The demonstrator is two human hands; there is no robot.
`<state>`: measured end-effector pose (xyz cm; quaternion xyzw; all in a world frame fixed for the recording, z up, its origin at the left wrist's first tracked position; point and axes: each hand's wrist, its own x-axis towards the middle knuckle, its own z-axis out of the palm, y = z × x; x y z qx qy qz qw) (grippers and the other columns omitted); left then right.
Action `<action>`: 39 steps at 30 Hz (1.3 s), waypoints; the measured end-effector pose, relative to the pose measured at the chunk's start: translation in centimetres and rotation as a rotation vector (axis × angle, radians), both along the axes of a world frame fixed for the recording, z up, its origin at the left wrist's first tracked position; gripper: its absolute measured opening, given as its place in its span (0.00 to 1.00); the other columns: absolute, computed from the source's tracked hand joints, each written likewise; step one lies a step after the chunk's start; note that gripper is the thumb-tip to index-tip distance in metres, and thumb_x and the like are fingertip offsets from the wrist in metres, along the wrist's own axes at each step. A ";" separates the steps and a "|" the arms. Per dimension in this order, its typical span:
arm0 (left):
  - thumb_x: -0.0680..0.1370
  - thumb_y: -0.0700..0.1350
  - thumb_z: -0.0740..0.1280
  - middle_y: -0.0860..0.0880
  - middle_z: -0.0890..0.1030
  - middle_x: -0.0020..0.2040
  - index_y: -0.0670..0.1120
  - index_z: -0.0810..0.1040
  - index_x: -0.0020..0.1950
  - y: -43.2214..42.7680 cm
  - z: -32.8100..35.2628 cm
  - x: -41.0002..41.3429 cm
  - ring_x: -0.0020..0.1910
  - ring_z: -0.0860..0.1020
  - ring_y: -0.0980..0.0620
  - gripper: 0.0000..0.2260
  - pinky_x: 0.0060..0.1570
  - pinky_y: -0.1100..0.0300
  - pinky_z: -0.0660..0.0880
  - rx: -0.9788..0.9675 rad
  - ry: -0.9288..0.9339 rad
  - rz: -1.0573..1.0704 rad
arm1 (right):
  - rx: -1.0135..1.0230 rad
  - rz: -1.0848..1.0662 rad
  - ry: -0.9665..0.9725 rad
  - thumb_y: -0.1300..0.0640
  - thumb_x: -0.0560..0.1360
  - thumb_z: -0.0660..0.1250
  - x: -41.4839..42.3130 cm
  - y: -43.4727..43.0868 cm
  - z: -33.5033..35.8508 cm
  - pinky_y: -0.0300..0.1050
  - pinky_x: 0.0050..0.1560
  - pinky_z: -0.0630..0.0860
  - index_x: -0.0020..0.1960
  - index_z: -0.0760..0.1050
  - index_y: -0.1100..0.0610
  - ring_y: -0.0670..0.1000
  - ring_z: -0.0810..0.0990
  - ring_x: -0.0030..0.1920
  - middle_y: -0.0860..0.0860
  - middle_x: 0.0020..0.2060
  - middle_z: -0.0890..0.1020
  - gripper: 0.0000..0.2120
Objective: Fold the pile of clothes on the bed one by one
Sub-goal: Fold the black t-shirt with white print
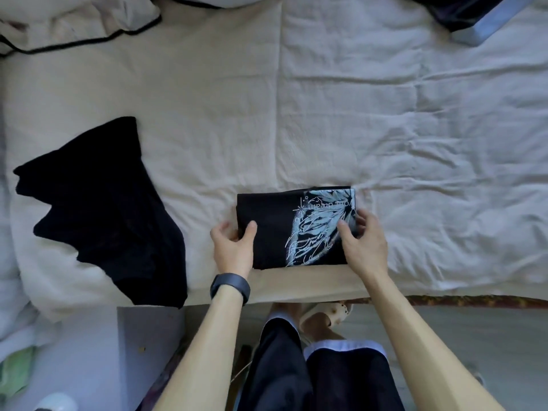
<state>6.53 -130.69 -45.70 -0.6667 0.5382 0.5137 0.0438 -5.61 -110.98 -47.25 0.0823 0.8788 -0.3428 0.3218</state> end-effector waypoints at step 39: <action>0.78 0.51 0.71 0.49 0.81 0.60 0.60 0.77 0.64 21.3 39.0 -19.8 0.58 0.78 0.44 0.15 0.58 0.42 0.76 0.585 0.838 -0.910 | -0.691 -0.533 0.555 0.48 0.74 0.74 -6.0 32.1 43.3 0.64 0.59 0.80 0.57 0.79 0.44 0.62 0.85 0.52 0.60 0.50 0.86 0.12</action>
